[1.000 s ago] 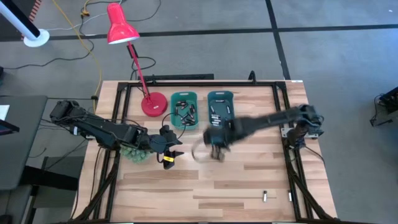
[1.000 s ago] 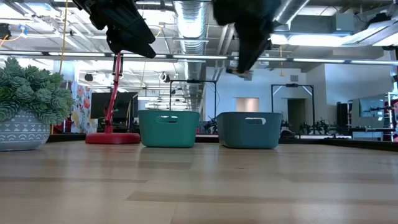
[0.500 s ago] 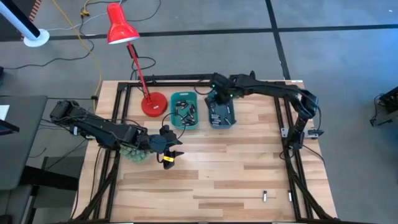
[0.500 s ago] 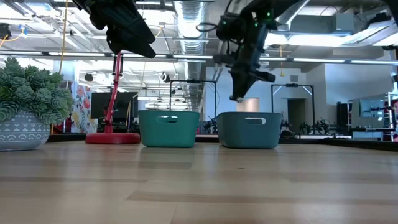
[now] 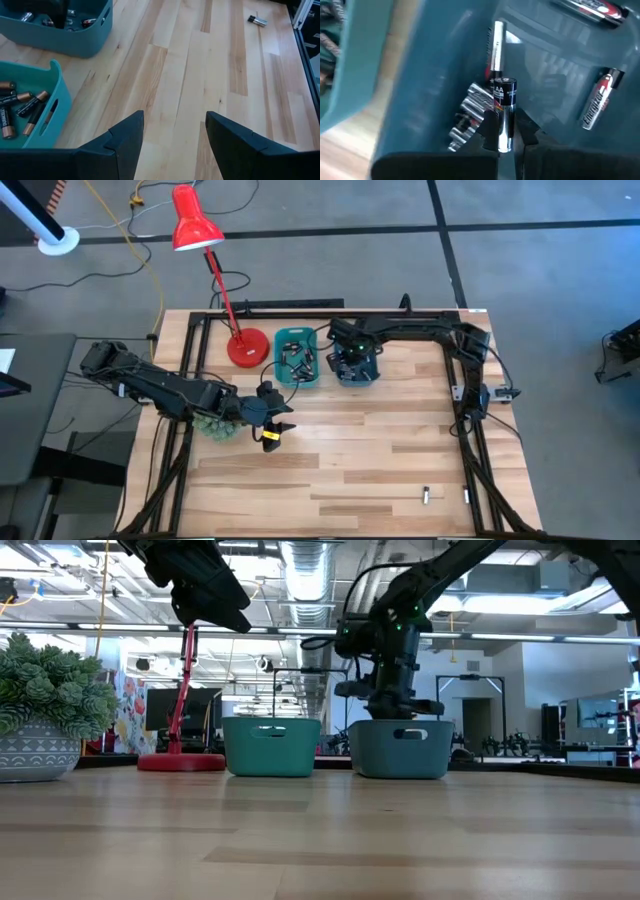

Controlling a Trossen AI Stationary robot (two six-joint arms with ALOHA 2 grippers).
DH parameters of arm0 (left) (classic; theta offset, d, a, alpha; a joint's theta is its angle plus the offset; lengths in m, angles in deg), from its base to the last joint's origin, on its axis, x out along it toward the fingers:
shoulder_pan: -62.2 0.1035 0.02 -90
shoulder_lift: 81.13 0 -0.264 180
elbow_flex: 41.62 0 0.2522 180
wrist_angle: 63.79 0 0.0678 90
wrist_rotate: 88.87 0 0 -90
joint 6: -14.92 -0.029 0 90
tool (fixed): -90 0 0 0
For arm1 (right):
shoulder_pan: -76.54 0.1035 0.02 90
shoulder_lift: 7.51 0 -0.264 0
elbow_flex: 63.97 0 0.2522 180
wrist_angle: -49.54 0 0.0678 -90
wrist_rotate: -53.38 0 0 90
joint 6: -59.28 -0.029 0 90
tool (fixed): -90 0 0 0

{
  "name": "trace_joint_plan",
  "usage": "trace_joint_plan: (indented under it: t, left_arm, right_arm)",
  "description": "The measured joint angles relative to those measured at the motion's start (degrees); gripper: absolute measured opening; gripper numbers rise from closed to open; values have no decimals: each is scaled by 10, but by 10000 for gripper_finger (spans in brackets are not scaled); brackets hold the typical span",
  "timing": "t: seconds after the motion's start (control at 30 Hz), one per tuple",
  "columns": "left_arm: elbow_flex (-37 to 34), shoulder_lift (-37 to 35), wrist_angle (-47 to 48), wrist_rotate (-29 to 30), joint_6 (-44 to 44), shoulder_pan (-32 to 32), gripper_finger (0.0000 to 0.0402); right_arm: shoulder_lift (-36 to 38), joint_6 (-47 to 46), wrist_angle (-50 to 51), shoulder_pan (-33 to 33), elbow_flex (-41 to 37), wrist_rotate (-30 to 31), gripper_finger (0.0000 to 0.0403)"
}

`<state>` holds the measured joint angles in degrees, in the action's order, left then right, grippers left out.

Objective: Sort batteries
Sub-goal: Put the silver battery into the blue bin

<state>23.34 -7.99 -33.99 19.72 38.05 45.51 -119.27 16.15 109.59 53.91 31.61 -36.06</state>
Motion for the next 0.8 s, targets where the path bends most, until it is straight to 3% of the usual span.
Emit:
trace_joint_plan:
  t: [0.27,0.53,0.8]
  left_arm:
    - [0,0,0,0,0,0,210]
    - [0,0,0,0,0,0,210]
    - [0,0,0,0,0,0,210]
  right_arm:
    - [-11,1,-3,-7,4,0,61]
    - [-11,1,2,-12,5,2,132]
    - [60,39,25,-10,5,-4,166]
